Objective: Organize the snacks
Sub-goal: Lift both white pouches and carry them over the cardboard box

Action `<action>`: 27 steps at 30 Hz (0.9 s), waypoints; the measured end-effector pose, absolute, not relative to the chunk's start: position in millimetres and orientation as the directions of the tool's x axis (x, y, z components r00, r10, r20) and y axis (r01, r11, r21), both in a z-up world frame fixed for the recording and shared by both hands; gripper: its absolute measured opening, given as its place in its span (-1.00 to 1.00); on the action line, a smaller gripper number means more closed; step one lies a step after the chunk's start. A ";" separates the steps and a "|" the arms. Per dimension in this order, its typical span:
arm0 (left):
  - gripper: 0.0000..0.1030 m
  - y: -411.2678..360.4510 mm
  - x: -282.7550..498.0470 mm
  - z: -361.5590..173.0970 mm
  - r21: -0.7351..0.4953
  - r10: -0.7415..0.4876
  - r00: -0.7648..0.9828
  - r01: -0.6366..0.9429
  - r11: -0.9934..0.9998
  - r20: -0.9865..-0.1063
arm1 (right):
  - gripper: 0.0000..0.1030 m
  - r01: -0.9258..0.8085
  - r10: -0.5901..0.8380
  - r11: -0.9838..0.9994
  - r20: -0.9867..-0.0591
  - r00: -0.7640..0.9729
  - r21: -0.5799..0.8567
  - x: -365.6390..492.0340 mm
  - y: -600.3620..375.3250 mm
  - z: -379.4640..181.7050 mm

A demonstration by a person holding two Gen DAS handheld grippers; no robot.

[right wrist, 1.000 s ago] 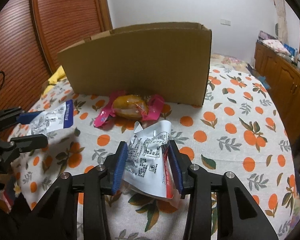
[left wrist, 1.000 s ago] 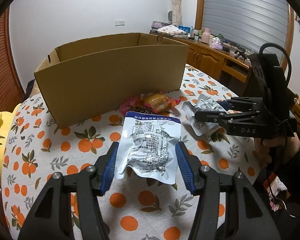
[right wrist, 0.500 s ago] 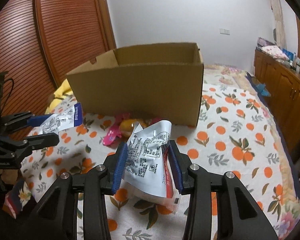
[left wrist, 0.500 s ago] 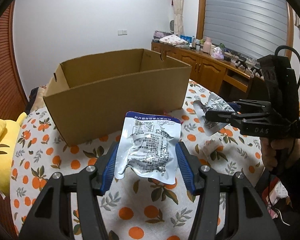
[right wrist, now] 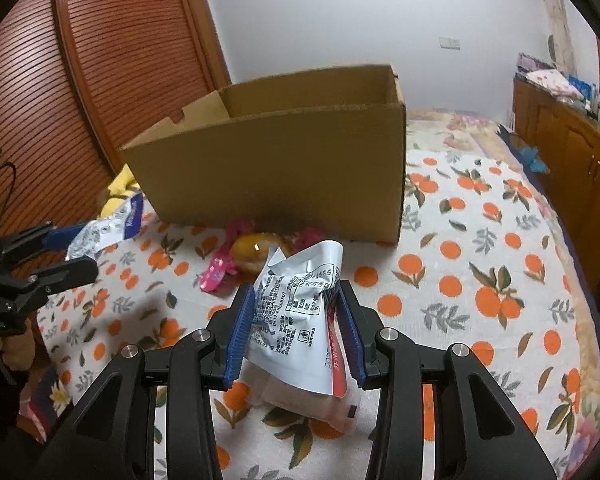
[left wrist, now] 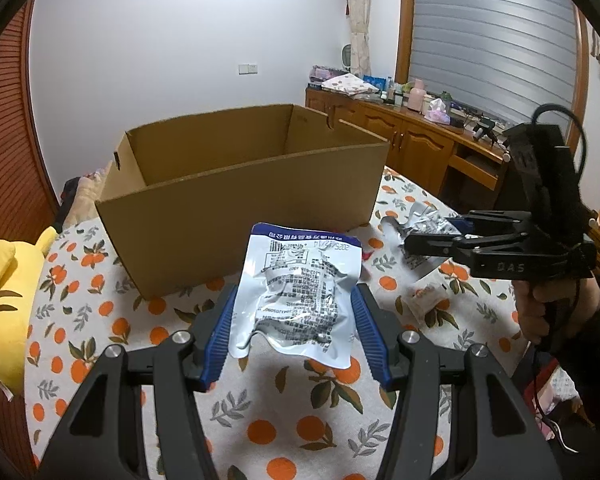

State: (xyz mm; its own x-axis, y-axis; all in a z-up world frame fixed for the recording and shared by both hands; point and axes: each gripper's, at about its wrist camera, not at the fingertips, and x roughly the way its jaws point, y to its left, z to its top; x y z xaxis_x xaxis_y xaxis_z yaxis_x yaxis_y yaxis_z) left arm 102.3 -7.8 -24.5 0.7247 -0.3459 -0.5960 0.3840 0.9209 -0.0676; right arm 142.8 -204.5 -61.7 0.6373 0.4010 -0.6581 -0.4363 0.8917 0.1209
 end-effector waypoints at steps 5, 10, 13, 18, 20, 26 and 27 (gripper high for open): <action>0.08 0.5 109.8 -8.0 -0.075 -0.355 0.745 0.382 0.921 -0.565 | -0.20 -0.466 0.420 0.880 -0.615 0.667 0.094 136.9 -198.2 -33.4; 0.08 5.9 122.8 10.4 -0.051 -0.341 0.769 0.375 0.926 -0.540 | -0.20 -0.494 0.441 0.866 -0.577 0.687 0.073 138.5 -191.7 -6.6; 0.09 9.4 133.5 21.5 -0.035 -0.329 0.783 0.367 0.930 -0.527 | -0.20 -0.509 0.448 0.859 -0.561 0.696 0.055 144.5 -187.4 7.1; 0.09 14.0 155.4 35.5 -0.013 -0.305 0.803 0.347 0.938 -0.513 | -0.20 -0.527 0.457 0.849 -0.541 0.706 0.031 160.7 -182.6 24.1; 0.09 16.0 165.1 39.5 -0.008 -0.297 0.808 0.340 0.940 -0.509 | -0.20 -0.533 0.462 0.846 -0.536 0.707 0.026 168.6 -180.8 29.2; 0.09 20.2 194.6 42.4 -0.005 -0.277 0.816 0.318 0.948 -0.508 | -0.20 -0.550 0.474 0.835 -0.529 0.704 0.016 197.7 -172.0 38.0; 0.10 21.0 200.4 41.6 -0.007 -0.275 0.815 0.316 0.949 -0.511 | -0.20 -0.551 0.474 0.834 -0.529 0.704 0.015 199.8 -170.8 38.1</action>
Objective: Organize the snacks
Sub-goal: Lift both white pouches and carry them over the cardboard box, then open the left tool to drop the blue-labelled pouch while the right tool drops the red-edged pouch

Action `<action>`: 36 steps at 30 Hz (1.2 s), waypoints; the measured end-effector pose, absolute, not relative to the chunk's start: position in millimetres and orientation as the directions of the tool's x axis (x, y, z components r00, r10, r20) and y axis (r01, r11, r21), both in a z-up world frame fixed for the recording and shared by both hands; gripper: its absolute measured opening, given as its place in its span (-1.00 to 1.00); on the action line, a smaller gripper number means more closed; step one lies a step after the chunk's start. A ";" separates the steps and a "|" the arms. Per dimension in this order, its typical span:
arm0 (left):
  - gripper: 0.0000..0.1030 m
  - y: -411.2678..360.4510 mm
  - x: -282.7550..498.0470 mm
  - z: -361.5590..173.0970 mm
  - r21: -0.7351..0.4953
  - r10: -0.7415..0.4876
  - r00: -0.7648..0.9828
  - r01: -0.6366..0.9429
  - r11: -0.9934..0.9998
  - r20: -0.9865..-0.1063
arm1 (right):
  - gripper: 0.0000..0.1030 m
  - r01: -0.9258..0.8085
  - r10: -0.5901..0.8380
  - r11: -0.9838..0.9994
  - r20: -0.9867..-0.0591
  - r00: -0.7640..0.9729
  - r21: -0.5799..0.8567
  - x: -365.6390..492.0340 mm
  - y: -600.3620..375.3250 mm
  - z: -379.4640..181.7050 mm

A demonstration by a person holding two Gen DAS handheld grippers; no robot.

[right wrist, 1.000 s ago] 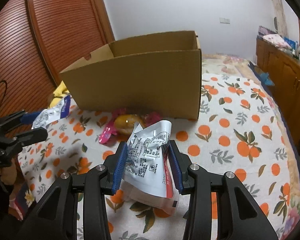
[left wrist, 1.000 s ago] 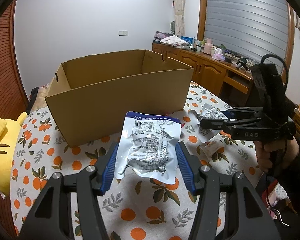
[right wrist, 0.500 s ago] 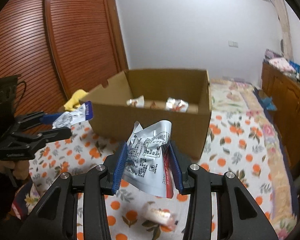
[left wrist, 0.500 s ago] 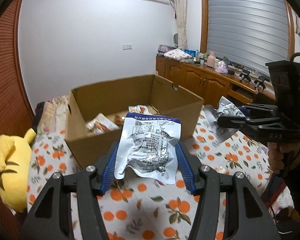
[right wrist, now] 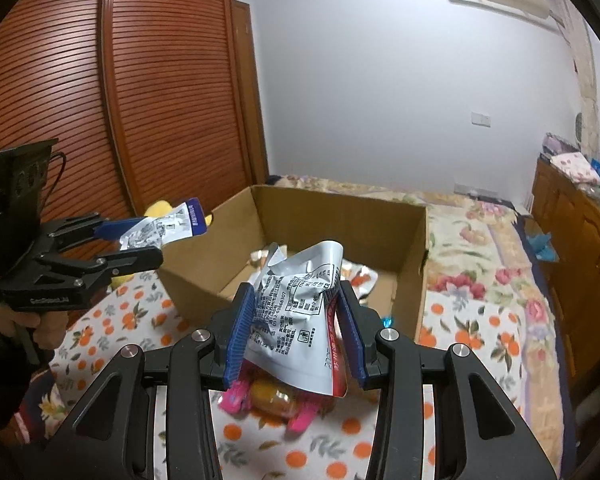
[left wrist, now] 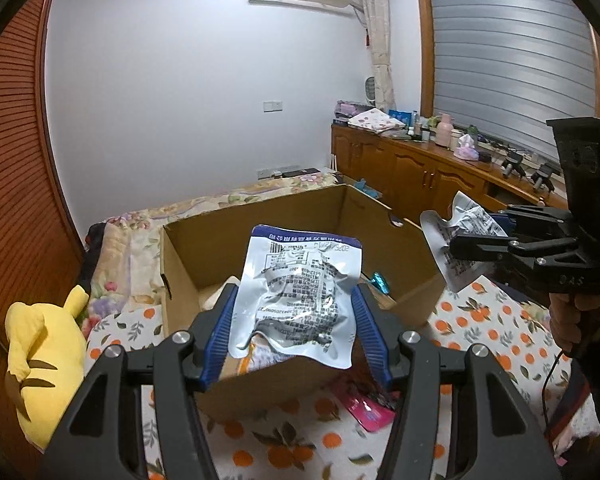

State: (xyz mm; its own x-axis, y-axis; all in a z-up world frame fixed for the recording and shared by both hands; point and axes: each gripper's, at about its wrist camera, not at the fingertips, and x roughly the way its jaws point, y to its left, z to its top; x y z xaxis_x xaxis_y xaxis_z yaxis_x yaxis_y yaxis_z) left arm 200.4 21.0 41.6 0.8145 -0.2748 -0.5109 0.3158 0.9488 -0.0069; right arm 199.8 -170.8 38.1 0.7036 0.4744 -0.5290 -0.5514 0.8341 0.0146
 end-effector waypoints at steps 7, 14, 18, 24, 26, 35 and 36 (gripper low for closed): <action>0.10 25.6 238.9 24.6 -0.023 -0.253 0.797 0.288 0.957 -0.548 | -0.19 -0.564 0.471 0.826 -0.560 0.681 0.008 237.8 -155.9 28.7; 0.11 29.4 265.5 8.9 -0.023 -0.231 0.784 0.267 0.963 -0.577 | -0.19 -0.563 0.440 0.827 -0.625 0.645 0.002 272.9 -141.0 6.5; 0.12 32.4 272.5 6.3 -0.014 -0.216 0.789 0.254 0.967 -0.575 | -0.18 -0.571 0.429 0.821 -0.655 0.622 -0.004 282.6 -128.6 -2.6; 0.12 41.3 275.9 6.1 -0.025 -0.209 0.797 0.237 0.971 -0.566 | -0.14 -0.594 0.424 0.804 -0.687 0.590 -0.014 290.1 -112.8 -12.2; 0.13 43.5 274.5 6.3 -0.033 -0.212 0.798 0.235 0.971 -0.564 | -0.12 -0.599 0.427 0.801 -0.693 0.581 -0.009 291.5 -110.1 -14.6; 0.13 44.6 260.5 9.5 -0.030 -0.213 0.802 0.237 0.971 -0.559 | 0.05 -0.589 0.409 0.808 -0.697 0.589 -0.024 290.4 -107.0 -13.3; 0.14 44.3 259.9 11.0 -0.031 -0.213 0.802 0.236 0.971 -0.558 | 0.05 -0.585 0.403 0.810 -0.698 0.591 -0.028 289.9 -105.5 -14.1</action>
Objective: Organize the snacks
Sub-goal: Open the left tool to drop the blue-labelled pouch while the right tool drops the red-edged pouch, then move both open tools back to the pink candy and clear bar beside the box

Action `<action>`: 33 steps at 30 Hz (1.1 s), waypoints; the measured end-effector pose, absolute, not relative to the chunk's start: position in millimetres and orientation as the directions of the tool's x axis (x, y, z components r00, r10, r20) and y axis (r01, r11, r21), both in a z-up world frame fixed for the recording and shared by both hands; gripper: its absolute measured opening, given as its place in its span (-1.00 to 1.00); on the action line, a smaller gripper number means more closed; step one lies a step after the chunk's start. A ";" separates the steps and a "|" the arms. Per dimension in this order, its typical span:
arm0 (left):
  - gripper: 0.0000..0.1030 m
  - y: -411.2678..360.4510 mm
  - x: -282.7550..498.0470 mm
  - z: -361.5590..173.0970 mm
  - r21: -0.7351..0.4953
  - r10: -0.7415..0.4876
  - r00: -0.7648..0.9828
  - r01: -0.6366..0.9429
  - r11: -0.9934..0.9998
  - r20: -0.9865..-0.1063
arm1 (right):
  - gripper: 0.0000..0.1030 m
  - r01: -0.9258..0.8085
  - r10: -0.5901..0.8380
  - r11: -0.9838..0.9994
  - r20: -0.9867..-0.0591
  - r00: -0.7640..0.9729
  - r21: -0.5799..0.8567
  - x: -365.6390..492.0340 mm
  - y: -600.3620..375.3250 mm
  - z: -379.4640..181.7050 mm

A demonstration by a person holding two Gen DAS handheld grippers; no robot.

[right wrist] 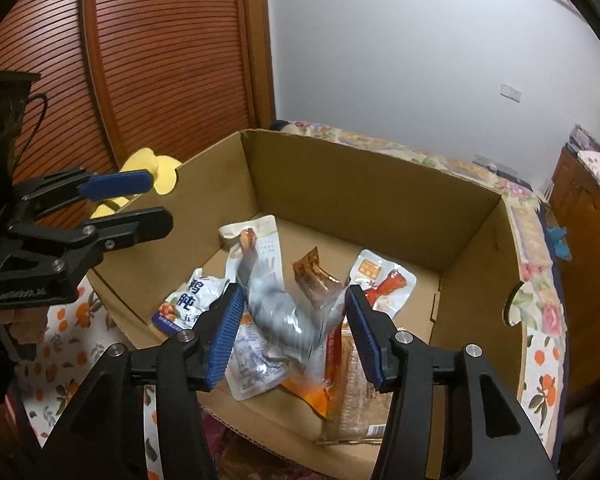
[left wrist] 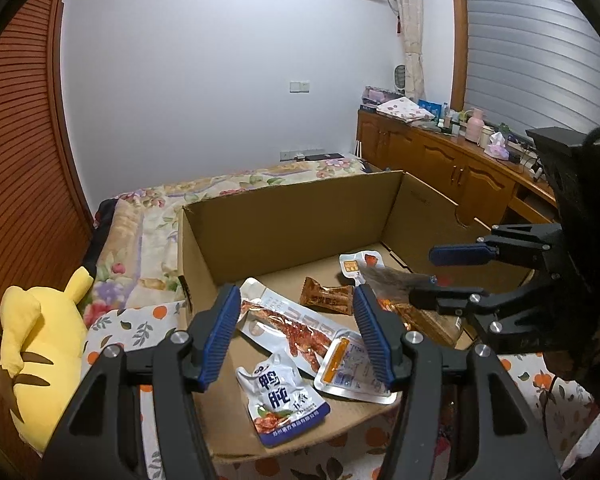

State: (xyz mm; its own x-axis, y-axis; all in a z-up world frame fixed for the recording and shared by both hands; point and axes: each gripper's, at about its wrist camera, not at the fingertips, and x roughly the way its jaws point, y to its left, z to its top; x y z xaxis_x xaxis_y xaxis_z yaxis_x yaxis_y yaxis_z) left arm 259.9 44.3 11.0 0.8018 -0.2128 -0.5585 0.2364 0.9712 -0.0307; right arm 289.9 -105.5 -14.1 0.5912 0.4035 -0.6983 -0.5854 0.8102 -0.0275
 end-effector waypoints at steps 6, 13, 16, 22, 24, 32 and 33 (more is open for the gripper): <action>0.22 43.2 246.0 15.5 -0.027 -0.210 0.806 0.235 0.972 -0.554 | 0.09 -0.563 0.396 0.826 -0.677 0.621 -0.033 280.6 -112.0 -3.0; 0.36 37.0 216.5 22.6 -0.025 -0.228 0.818 0.253 0.967 -0.529 | 0.11 -0.548 0.401 0.836 -0.644 0.652 -0.034 243.6 -129.7 15.2; 0.45 31.7 203.5 24.1 -0.029 -0.239 0.817 0.263 0.964 -0.524 | 0.13 -0.539 0.397 0.841 -0.632 0.666 -0.039 222.2 -139.7 21.5; 0.46 18.4 178.9 18.4 -0.029 -0.265 0.806 0.295 0.955 -0.529 | 0.17 -0.529 0.389 0.847 -0.619 0.682 -0.050 182.9 -154.0 25.2; 0.46 11.9 171.0 13.3 -0.020 -0.262 0.805 0.298 0.954 -0.532 | 0.17 -0.527 0.388 0.849 -0.621 0.681 -0.048 173.7 -157.3 22.7; 0.46 -12.5 151.6 -13.4 -0.043 -0.293 0.769 0.328 0.944 -0.568 | 0.17 -0.509 0.362 0.860 -0.659 0.659 -0.037 140.3 -176.0 -8.7; 0.46 -15.6 149.8 -17.2 -0.048 -0.297 0.764 0.331 0.942 -0.572 | 0.17 -0.505 0.360 0.863 -0.665 0.655 -0.030 137.9 -178.9 -13.5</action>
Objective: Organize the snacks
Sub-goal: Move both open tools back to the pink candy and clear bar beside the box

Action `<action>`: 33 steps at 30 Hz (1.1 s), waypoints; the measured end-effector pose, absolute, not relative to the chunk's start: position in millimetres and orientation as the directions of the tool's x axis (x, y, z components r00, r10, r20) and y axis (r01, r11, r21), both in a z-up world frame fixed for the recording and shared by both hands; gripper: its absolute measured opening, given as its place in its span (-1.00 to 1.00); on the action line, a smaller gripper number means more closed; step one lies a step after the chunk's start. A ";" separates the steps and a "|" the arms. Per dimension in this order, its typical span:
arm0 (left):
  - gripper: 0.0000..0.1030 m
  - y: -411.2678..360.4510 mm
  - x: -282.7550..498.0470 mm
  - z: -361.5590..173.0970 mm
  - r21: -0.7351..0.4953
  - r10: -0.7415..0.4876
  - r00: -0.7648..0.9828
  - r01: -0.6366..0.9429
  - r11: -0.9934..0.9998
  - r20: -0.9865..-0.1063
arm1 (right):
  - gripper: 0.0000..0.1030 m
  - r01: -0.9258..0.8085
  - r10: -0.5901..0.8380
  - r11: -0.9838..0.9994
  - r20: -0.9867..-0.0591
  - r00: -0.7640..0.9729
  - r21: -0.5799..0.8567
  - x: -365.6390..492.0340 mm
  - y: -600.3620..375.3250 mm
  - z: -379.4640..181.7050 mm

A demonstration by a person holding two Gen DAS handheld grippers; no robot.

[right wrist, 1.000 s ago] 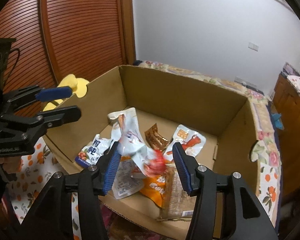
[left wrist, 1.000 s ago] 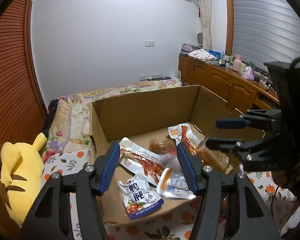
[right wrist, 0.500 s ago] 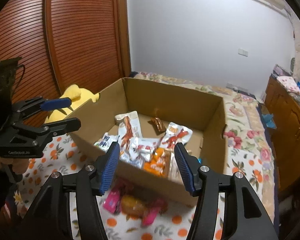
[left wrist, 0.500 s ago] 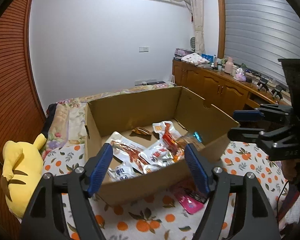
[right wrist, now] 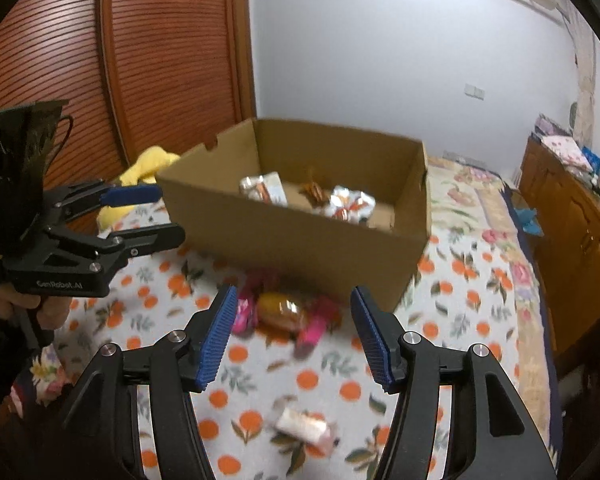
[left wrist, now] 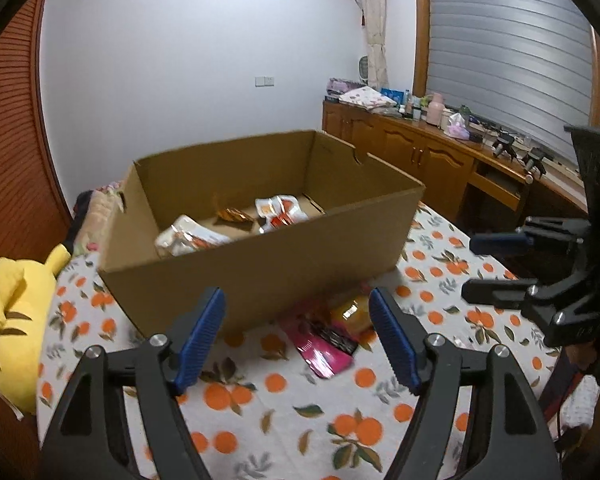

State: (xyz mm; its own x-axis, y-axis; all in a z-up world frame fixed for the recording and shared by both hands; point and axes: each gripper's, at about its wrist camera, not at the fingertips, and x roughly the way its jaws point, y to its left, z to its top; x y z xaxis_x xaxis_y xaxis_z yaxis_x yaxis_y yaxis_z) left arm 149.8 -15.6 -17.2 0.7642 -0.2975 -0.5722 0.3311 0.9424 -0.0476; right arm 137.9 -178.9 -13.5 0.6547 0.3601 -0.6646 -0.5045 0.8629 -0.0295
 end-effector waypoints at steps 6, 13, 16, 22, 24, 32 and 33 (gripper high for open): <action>0.46 -31.6 141.3 -36.8 -0.023 -0.291 0.753 0.345 0.938 -0.590 | 0.17 -0.473 0.348 0.881 -0.701 0.622 0.017 125.4 -193.9 -51.0; 0.46 -32.8 141.2 -54.7 -0.045 -0.300 0.723 0.350 0.936 -0.623 | 0.17 -0.471 0.338 0.881 -0.744 0.577 0.035 128.2 -202.0 -82.6; 0.46 -30.5 141.5 -59.8 -0.057 -0.304 0.715 0.347 0.936 -0.630 | 0.17 -0.476 0.343 0.878 -0.756 0.558 0.047 132.0 -202.9 -90.2; 0.46 -27.0 139.1 -68.2 -0.075 -0.313 0.701 0.349 0.934 -0.641 | 0.16 -0.496 0.352 0.866 -0.784 0.510 0.066 132.3 -202.8 -97.6; 0.46 -27.6 138.7 -69.8 -0.079 -0.316 0.697 0.350 0.933 -0.643 | 0.16 -0.501 0.349 0.863 -0.791 0.502 0.063 128.3 -202.8 -98.6; 0.46 -34.9 143.9 -72.4 -0.076 -0.325 0.684 0.368 0.927 -0.653 | 0.12 -0.512 0.294 0.859 -0.815 0.499 -0.003 115.3 -203.6 -107.2; 0.46 -36.7 145.3 -72.3 -0.074 -0.328 0.682 0.373 0.925 -0.653 | 0.10 -0.507 0.284 0.862 -0.812 0.510 -0.017 114.8 -204.2 -108.0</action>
